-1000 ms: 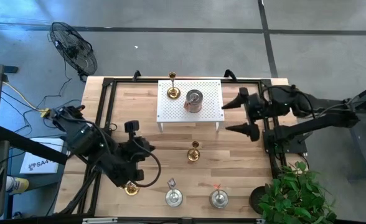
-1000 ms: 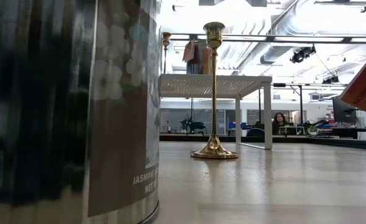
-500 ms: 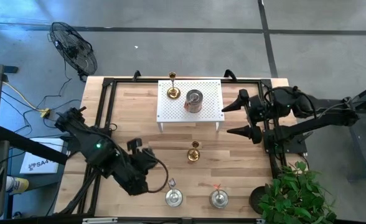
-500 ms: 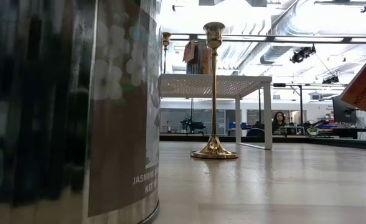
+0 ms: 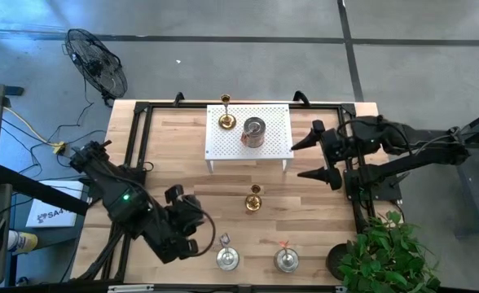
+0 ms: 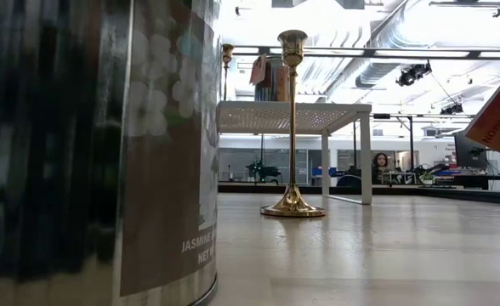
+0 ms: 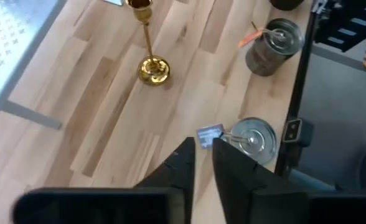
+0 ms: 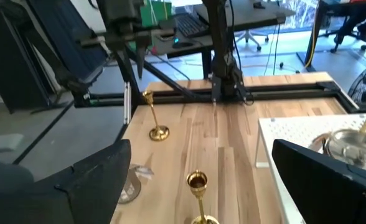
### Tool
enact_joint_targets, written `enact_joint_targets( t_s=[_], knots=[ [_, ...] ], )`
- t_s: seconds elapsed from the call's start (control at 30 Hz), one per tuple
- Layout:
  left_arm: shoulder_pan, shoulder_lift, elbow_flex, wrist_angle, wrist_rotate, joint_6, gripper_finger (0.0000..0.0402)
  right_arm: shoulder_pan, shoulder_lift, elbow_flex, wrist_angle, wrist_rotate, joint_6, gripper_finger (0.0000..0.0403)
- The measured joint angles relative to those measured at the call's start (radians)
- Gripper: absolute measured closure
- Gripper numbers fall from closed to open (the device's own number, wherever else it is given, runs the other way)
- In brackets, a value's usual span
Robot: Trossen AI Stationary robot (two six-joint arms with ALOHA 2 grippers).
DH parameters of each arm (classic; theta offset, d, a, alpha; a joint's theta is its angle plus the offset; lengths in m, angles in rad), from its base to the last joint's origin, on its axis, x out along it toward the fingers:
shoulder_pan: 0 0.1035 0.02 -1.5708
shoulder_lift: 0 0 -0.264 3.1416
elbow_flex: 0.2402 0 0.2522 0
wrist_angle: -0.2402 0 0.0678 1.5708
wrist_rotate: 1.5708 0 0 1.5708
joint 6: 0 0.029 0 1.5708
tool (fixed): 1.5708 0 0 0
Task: Pick & Place candle stick holders
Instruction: Put the bottom gold candle holder on the shelf aligned with the other gold candle holder
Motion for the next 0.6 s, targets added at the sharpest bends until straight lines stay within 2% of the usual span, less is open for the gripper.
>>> enact_joint_targets(
  t_s=[0.13, 0.4, 0.6],
  knots=[
    [-0.022, -0.007, -0.001, -0.039, -0.032, -0.055, 0.0276, 0.0, 0.0, -0.001, -0.027, 0.0, -0.021, 0.0018],
    [-0.068, -0.008, -0.001, -0.129, -0.064, -0.155, 0.0121, 0.0, 0.0, -0.001, -0.035, 0.0, -0.086, 0.0018],
    [-0.064, -0.008, -0.001, -0.13, -0.095, -0.101, 0.0048, 0.0, 0.0, -0.001, -0.051, 0.0, -0.159, 0.0018]
  ],
)
